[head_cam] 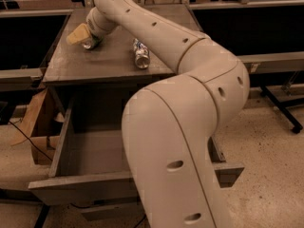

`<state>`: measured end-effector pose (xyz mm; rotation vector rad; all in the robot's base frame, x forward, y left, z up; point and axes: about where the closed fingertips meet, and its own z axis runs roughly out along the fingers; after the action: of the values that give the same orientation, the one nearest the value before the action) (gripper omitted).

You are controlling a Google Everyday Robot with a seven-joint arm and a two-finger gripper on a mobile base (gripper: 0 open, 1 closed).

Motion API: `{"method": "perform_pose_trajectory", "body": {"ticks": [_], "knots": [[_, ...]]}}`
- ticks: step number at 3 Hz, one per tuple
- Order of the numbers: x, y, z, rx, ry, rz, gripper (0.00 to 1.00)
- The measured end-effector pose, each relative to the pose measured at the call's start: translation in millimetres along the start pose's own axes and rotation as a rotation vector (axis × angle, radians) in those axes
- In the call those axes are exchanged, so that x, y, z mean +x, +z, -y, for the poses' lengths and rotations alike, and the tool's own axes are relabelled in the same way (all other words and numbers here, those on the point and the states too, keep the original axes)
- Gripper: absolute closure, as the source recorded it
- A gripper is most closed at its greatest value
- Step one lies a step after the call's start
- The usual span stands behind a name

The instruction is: Place green can into top drawer

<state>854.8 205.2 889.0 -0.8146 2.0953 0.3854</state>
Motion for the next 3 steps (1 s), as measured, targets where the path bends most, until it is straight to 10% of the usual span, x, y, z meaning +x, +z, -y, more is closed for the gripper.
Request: {"method": "perform_pose_trajectory", "body": {"ticks": [3], "knots": [[-14.2, 23.4, -1.4, 0.013, 0.221, 0.033, 0.00]]}}
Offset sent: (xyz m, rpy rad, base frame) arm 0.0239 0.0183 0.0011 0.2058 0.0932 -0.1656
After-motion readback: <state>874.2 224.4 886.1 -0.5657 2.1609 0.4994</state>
